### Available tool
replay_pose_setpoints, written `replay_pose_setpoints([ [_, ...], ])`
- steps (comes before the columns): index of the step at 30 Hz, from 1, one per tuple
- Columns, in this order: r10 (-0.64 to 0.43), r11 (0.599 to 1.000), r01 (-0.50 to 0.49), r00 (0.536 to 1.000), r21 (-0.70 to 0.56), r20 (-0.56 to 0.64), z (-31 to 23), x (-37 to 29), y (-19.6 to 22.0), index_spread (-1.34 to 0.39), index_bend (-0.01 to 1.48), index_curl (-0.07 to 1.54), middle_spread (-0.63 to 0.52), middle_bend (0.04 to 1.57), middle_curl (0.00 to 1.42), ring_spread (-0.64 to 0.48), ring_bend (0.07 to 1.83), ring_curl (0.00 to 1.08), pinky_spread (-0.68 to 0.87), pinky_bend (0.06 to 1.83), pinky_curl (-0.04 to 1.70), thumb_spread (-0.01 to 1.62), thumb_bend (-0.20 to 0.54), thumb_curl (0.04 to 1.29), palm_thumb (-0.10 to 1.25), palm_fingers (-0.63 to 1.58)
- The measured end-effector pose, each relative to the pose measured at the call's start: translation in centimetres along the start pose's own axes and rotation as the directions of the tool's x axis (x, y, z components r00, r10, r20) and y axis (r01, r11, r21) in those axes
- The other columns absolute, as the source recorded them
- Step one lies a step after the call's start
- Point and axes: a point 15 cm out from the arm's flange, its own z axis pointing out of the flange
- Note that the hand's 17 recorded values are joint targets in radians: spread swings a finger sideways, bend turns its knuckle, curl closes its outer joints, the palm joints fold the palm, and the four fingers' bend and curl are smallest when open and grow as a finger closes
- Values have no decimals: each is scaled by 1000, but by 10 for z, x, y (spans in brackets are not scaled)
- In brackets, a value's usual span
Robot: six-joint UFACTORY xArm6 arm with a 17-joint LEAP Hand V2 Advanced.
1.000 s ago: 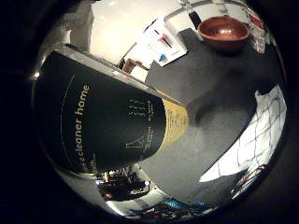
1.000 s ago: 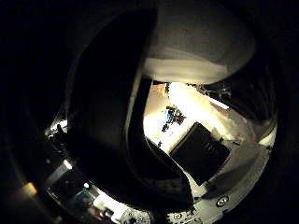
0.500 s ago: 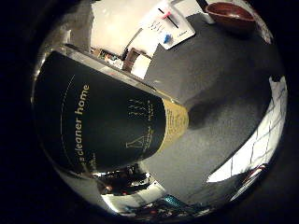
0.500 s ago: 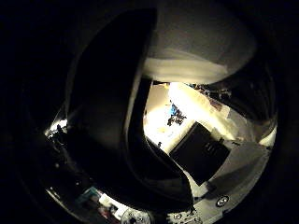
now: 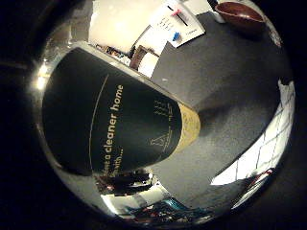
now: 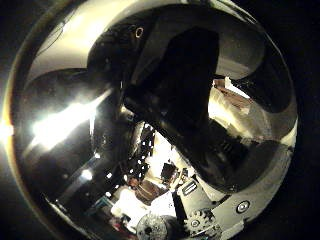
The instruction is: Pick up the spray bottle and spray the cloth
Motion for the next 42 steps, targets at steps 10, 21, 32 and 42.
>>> replay_pose_setpoints([
  [10,19,999,-19,1000,-34,-18,-6,19,9,-440,183,811,-225,789,830,-223,1127,580,-506,816,677,1065,-22,411,740,638],
  [21,24,999,-25,1000,-44,-19,-9,22,12,-428,202,741,-208,711,767,-245,1054,530,-304,680,658,1071,-24,389,731,559],
  [32,42,997,-44,998,-68,-41,-17,41,19,-417,225,679,-175,645,712,-238,994,501,-153,570,645,1069,-22,367,706,470],
  [42,56,995,-61,997,-80,-60,-29,58,24,-389,243,601,-133,561,629,-192,847,438,62,485,592,1066,-23,349,685,377],
])
